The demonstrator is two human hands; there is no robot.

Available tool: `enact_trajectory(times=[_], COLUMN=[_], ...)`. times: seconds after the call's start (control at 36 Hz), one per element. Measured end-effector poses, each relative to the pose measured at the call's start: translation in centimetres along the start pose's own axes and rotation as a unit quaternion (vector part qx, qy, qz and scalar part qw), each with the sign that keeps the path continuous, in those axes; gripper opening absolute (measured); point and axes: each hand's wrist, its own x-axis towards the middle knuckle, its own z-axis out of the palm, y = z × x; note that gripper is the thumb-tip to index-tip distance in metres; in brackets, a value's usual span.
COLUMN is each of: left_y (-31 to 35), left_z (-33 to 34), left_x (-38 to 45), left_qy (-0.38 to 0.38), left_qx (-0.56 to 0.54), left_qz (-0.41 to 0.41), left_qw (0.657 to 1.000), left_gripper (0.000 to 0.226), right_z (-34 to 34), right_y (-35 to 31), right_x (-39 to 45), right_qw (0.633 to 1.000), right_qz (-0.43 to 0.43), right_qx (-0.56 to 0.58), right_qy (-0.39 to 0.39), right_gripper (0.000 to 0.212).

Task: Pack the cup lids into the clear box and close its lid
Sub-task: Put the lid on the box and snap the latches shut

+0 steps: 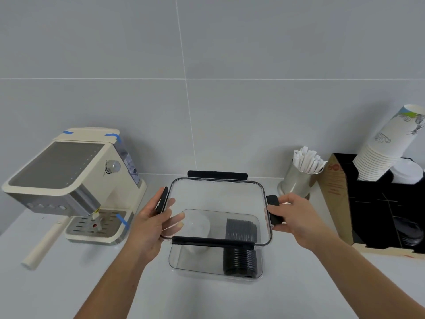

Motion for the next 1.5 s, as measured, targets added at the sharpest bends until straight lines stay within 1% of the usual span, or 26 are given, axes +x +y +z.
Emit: enact_trajectory(times=[0.14, 0.31, 0.42, 0.5, 0.67, 0.89, 1.22, 1.5], left_y=[-0.9, -2.2, -3.1, -3.8, -5.2, -6.9, -8.0, -8.4], left_z=[-0.5, -0.9, -1.0, -1.4, -2.0, -2.3, -2.7, -3.3], left_x=[0.4, 1.3, 2.2, 3.0, 3.7, 4.3, 4.2, 4.6], left_qy=[0.011, 0.032, 0.056, 0.073, 0.067, 0.070, 0.085, 0.093], left_qx=[0.048, 0.069, 0.128, 0.157, 0.232, 0.315, 0.320, 0.304], left_qz=[0.005, -0.002, -0.007, -0.009, 0.001, 0.006, 0.023, 0.018], left_qw=[0.999, 0.997, 0.990, 0.985, 0.971, 0.946, 0.943, 0.948], left_gripper=[0.057, 0.051, 0.044, 0.040, 0.035, 0.033, 0.035, 0.032], right_z=[1.2, 1.9, 2.0, 2.0, 1.9, 1.6, 1.6, 1.8], right_y=[0.6, 2.2, 3.2, 4.0, 5.4, 7.1, 8.4, 8.5], right_x=[-0.1, 0.1, 0.1, 0.1, 0.1, 0.2, 0.4, 0.4], right_qw=[0.997, 0.987, 0.982, 0.983, 0.988, 0.986, 0.984, 0.976], right_qz=[-0.033, -0.054, -0.057, -0.040, 0.007, 0.026, 0.039, 0.038], right_qx=[-0.072, -0.142, -0.172, -0.173, -0.145, -0.154, -0.162, -0.206], right_qy=[0.024, 0.043, 0.047, 0.046, 0.048, 0.062, 0.060, 0.058], right_gripper=[0.024, 0.017, 0.019, 0.020, 0.024, 0.023, 0.023, 0.023])
